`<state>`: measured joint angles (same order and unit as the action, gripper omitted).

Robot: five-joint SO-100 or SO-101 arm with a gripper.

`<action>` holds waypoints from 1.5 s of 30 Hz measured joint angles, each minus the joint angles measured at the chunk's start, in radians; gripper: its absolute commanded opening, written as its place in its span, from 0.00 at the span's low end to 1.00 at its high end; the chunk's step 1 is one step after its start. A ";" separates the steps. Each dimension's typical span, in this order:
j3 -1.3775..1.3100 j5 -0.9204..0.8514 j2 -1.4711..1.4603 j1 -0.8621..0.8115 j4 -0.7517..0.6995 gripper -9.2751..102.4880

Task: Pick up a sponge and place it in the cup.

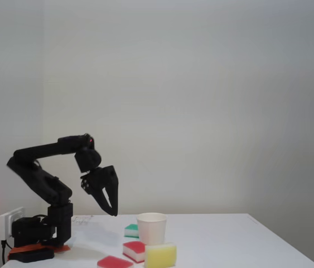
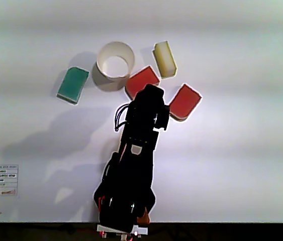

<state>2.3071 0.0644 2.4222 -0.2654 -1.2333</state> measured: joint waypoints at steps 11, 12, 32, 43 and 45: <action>-0.245 -0.190 -0.364 -0.227 0.098 0.09; -0.250 -0.218 -0.393 -0.244 0.118 0.10; -0.031 -0.391 -0.492 -0.394 0.500 0.27; -0.014 -0.477 -0.497 -0.385 0.563 0.47; -0.014 -0.482 -0.499 -0.385 0.571 0.48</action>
<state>2.2933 -0.4172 1.9236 -0.6504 -0.6627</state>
